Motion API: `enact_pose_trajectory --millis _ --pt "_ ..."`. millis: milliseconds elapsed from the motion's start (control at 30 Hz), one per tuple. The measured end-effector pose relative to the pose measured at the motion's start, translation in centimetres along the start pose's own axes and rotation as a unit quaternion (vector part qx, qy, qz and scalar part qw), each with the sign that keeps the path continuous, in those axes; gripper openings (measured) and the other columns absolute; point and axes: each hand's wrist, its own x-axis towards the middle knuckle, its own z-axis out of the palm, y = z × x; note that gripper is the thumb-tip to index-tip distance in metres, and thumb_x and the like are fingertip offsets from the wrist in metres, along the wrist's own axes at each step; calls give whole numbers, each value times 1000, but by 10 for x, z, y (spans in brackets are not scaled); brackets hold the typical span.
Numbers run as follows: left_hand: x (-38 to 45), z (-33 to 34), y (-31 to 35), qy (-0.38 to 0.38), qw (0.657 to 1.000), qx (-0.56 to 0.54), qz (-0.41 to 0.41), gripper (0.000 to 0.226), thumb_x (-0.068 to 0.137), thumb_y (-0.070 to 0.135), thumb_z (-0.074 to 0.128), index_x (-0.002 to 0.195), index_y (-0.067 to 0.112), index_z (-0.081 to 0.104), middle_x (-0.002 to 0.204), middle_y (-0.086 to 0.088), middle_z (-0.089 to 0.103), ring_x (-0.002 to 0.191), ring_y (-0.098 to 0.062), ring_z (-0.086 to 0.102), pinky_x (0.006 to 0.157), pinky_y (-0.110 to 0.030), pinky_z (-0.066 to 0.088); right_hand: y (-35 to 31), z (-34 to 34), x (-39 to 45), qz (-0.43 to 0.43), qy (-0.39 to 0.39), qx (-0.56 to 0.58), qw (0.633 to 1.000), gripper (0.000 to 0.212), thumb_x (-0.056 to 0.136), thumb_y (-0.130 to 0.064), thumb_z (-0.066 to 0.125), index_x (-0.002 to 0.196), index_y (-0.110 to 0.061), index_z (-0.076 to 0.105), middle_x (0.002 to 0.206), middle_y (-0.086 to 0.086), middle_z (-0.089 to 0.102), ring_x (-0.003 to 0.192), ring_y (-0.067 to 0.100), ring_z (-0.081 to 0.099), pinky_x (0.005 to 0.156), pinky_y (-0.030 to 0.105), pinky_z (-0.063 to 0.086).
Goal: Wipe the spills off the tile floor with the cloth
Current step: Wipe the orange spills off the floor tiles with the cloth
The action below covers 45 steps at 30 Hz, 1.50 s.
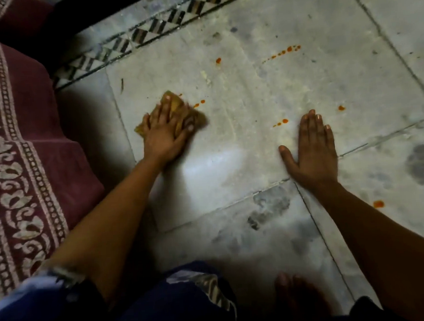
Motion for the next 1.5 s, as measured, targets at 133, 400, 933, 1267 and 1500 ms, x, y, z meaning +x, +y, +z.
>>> enact_pose_trajectory --millis 133,400,933,1267,1500 --pt "63 -7 43 -6 999 -20 -38 61 94 57 27 148 30 16 158 -6 7 145 -26 4 115 -47 -4 0 -1 1 0 3 -1 1000 81 90 -56 24 148 -1 12 156 18 11 144 28 11 116 38 3" --pt "-37 15 25 1 986 31 161 61 87 61 32 142 36 31 154 -9 22 141 -30 20 114 -45 7 -2 -4 2 7 -4 15 1000 81 88 -54 26 147 -1 16 155 19 15 143 30 15 116 41 8" --pt "-15 3 -15 15 1000 11 -13 64 86 63 25 145 38 21 156 -10 15 143 -32 14 114 -47 4 -3 -2 3 8 6 16 1000 82 88 -56 27 148 -1 16 155 18 14 143 29 15 116 39 7" --pt "47 -1 25 25 998 -24 -58 59 92 57 30 146 34 24 157 -11 10 144 -30 6 114 -48 -3 -1 -3 2 6 1 8 1000 81 88 -55 30 147 -1 19 154 19 17 142 31 19 115 38 6" --pt "30 -8 -27 42 974 -50 -215 62 89 60 39 145 39 23 158 -8 7 144 -30 9 114 -47 1 -2 -2 3 5 6 2 1000 81 88 -55 30 147 -1 17 155 18 16 142 30 18 116 37 4"
